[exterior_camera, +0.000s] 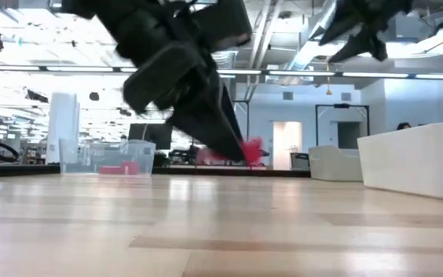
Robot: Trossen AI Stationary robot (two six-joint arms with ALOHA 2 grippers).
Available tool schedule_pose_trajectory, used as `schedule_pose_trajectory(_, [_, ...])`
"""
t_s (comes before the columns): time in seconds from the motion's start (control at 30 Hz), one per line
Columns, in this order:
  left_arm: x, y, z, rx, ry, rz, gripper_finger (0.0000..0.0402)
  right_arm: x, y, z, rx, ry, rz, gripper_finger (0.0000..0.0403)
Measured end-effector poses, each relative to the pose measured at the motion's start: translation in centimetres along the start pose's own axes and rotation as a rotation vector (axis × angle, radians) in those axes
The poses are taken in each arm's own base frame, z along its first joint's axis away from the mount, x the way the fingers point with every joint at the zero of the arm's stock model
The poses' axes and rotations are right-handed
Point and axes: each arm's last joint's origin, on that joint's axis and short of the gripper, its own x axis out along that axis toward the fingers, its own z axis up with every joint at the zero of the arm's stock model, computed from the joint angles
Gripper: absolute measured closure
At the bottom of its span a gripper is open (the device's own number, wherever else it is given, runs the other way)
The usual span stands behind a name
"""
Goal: Sort & place blocks by color
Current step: Put the red block into the transparent bin
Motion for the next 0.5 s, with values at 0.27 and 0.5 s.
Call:
schedule_pose_trajectory(0.27, [-7.4, 9.7, -2.5, -0.122, -0.038, 0.238, 0.0308, -3.6, 2.1, -1.3, -0.034, -0.06, 0.186, 0.0174])
schedule_pose_trajectory(0.5, [-13.8, 18.3, -11.0, -0.441, -0.184, 0.476, 0.0308, -5.1, 4.8, -3.0, -0.103, -0.132, 0.276, 0.0185])
